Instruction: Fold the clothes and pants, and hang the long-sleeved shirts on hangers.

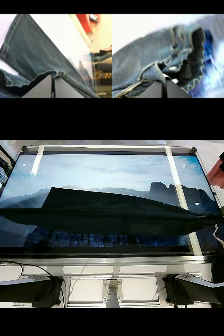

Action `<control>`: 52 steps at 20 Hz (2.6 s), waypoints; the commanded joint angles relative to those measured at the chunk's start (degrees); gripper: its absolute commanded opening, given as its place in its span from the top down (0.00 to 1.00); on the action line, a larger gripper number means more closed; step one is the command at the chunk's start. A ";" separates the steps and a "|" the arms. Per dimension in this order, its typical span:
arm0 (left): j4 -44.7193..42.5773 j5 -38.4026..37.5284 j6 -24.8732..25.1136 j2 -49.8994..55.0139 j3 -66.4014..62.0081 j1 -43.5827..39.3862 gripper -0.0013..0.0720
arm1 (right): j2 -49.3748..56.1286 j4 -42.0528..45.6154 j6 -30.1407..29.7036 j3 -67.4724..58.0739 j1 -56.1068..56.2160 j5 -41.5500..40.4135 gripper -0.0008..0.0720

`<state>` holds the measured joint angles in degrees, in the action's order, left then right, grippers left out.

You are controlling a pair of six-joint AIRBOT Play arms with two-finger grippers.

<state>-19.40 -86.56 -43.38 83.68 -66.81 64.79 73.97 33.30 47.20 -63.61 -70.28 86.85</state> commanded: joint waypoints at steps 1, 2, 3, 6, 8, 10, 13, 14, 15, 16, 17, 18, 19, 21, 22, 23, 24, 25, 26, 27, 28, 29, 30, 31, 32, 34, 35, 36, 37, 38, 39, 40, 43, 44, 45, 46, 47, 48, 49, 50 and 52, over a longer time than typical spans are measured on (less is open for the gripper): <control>0.61 10.86 -3.08 -0.20 -1.01 -8.50 0.95 | -0.04 -5.03 3.93 -0.02 1.77 -4.57 0.95; 0.59 14.43 -4.13 -0.20 -1.92 -11.63 0.95 | -0.04 -5.05 5.22 -0.02 3.37 -6.62 0.95; 0.61 18.23 -4.98 -0.20 -3.10 -14.75 0.95 | -0.04 -5.03 6.49 -0.02 5.31 -8.90 0.95; 0.59 32.57 -9.60 -0.20 -7.45 -23.91 0.95 | -0.02 -4.98 10.58 -0.02 13.05 -19.17 0.95; 0.55 41.00 -11.41 -0.15 -9.09 -28.26 0.95 | 0.07 -4.48 13.11 -0.02 18.80 -27.76 0.95; 0.50 45.27 -13.11 0.22 -9.25 -30.49 0.95 | 0.50 -2.51 15.39 -0.02 24.00 -35.17 0.95; -2.05 44.04 -15.23 1.09 -9.22 -30.14 0.95 | 1.05 1.49 16.87 -0.02 29.35 -41.55 0.95; -3.37 43.47 -15.47 1.01 -9.22 -29.66 0.95 | 1.09 1.53 16.87 -0.04 29.88 -42.16 0.95; -4.63 42.71 -16.85 0.96 -9.25 -28.89 0.95 | 1.07 1.53 17.44 -0.04 29.92 -42.53 0.95; -5.81 41.66 -18.67 0.94 -9.25 -27.89 0.95 | 1.05 1.66 18.45 -0.17 29.40 -42.36 0.95; -7.50 40.19 -20.76 0.94 -9.25 -26.62 0.95 | 1.05 1.92 19.02 -0.46 28.65 -41.59 0.95; -9.42 38.69 -22.77 0.92 -9.25 -25.31 0.95 | 1.01 2.43 19.76 -0.87 27.58 -40.52 0.95; -11.56 37.09 -24.59 0.92 -9.25 -24.00 0.95 | 0.94 3.58 20.70 -1.31 26.43 -39.19 0.95; -16.31 34.01 -27.87 0.90 -9.25 -21.46 0.95 | 0.09 7.69 23.56 -1.38 23.65 -36.89 0.95; -18.80 32.79 -29.44 0.90 -9.25 -20.44 0.95 | -0.24 10.58 25.14 -1.38 22.29 -35.45 0.95; -21.33 31.82 -31.06 0.92 -9.25 -19.74 0.95 | -0.46 13.92 26.93 -1.38 20.90 -33.53 0.95; -23.74 31.15 -32.37 0.92 -9.25 -19.45 0.95 | -0.52 17.03 27.91 -1.38 19.74 -31.56 0.95; -26.38 30.32 -33.48 0.92 -9.25 -19.34 0.95 | -0.52 19.61 28.48 -1.38 18.84 -29.53 0.95; -28.65 29.49 -34.14 0.92 -9.25 -19.37 0.95 | -0.52 21.66 28.48 -1.38 18.27 -27.93 0.95; -30.60 28.52 -34.88 0.92 -9.25 -19.45 0.95 | -0.57 23.41 28.48 -1.38 17.77 -26.67 0.95; -32.17 27.52 -35.50 0.92 -9.25 -19.43 0.95 | -0.63 24.96 28.81 -1.38 17.25 -25.75 0.95; -33.51 26.43 -36.00 0.92 -9.25 -19.41 0.95 | -0.72 25.66 28.83 -1.38 16.68 -24.94 0.95; -34.91 25.59 -36.22 0.92 -9.25 -19.34 0.95 | -0.83 25.86 28.85 -1.38 15.89 -24.44 0.95; -36.57 24.90 -36.79 0.92 -9.25 -19.34 0.95 | -0.90 25.90 28.85 -1.38 15.13 -24.28 0.95; -38.16 24.46 -37.86 0.92 -9.25 -19.34 0.95 | -0.98 25.88 28.85 -1.38 14.38 -24.26 0.95; -38.47 24.15 -38.32 0.92 -9.25 -19.58 0.95 | -0.94 26.03 28.85 -1.38 13.84 -23.76 0.95; -38.51 24.17 -38.32 0.94 -9.25 -19.89 0.95 | -0.94 25.86 28.85 -1.38 13.92 -23.76 0.95; -38.53 24.35 -38.32 0.98 -9.25 -20.57 0.95 | -0.92 25.24 28.83 -1.38 14.40 -23.82 0.95; -38.51 24.68 -38.32 1.01 -9.25 -21.18 0.95 | -0.92 24.94 28.83 -1.38 15.04 -24.13 0.95; -38.51 25.55 -38.32 1.03 -9.25 -21.94 0.95 | -0.92 24.92 28.83 -1.38 15.76 -24.83 0.95; -38.47 26.67 -38.36 1.03 -9.25 -22.77 0.95 | -0.87 24.59 28.87 -1.38 16.63 -25.92 0.95; -38.42 28.46 -39.08 1.03 -9.25 -23.67 0.95 | -0.72 23.52 28.87 -1.38 17.44 -27.10 0.95; -35.95 35.39 -40.70 1.16 -9.25 -26.27 0.95 | 0.76 19.43 30.29 -1.38 20.61 -32.52 0.95; -34.67 37.64 -40.89 1.38 -9.25 -26.99 0.95 | 1.46 18.97 30.97 -1.38 21.92 -34.47 0.95; -34.14 39.45 -41.99 1.79 -9.25 -27.63 0.95 | 2.34 18.97 31.93 -1.38 23.41 -36.50 0.95; -34.12 40.85 -43.41 2.49 -9.25 -28.28 0.95 | 3.28 19.02 32.70 -1.38 24.98 -38.36 0.95; -34.07 41.59 -44.13 3.41 -9.25 -28.85 0.95 | 4.24 19.02 33.16 -1.38 26.53 -40.00 0.95; -34.10 41.86 -45.00 4.66 -9.25 -29.51 0.95 | 5.29 19.02 33.27 -1.38 28.02 -41.38 0.95; -34.05 41.94 -44.98 5.97 -9.25 -30.23 0.95 | 6.47 19.02 33.35 -1.38 29.51 -42.64 0.95; -34.05 42.10 -44.98 7.17 -9.25 -30.93 0.95 | 7.63 19.04 33.68 -1.38 30.82 -43.71 0.95; -33.77 43.56 -44.98 9.44 -9.25 -32.41 0.95 | 9.55 19.02 34.86 -1.38 32.59 -45.72 0.95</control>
<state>-54.33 -44.82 -87.46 90.30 -76.03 34.35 80.88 53.06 80.47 -64.99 -40.84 44.73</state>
